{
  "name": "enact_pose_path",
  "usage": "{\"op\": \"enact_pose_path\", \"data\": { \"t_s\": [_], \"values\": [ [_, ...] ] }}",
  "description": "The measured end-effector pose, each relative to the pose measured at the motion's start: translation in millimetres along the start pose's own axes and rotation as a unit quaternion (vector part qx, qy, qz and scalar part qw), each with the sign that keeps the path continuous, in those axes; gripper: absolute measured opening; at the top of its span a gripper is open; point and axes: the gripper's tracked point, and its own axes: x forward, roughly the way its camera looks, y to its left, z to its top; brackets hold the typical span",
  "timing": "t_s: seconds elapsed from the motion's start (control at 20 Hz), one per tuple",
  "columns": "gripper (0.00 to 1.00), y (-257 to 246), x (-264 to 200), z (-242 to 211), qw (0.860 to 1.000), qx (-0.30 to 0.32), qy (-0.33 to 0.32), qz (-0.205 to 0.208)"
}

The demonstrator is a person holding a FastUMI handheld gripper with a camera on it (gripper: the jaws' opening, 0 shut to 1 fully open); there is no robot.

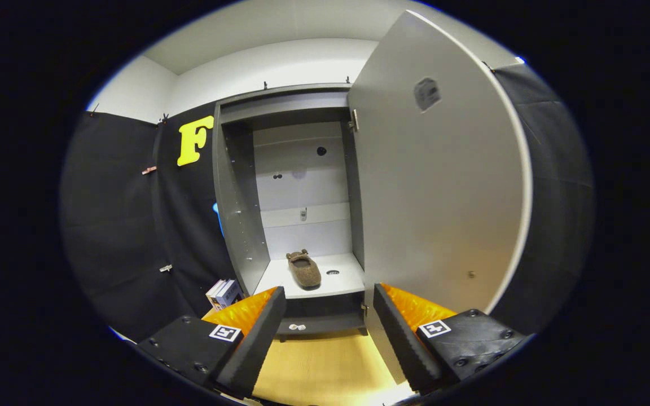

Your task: Open the shoe cabinet door, grab the shoes and put them into the shoe cabinet, then close the shoe cabinet door.

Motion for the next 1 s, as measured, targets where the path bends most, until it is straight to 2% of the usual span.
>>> {"op": "enact_pose_path", "data": {
  "t_s": [0.3,0.5,0.75,1.0],
  "values": [
    [0.98,-65.5,-53.8,7.1,1.000,0.022,-0.002,-0.008],
    [0.98,-112.5,-71.7,15.2,0.999,0.015,-0.019,-0.027],
    [0.98,-174.3,-68.5,13.6,0.998,0.014,-0.020,-0.062],
    [0.98,-210.8,-36.0,9.3,0.998,0.016,-0.014,-0.067]
  ]
}}
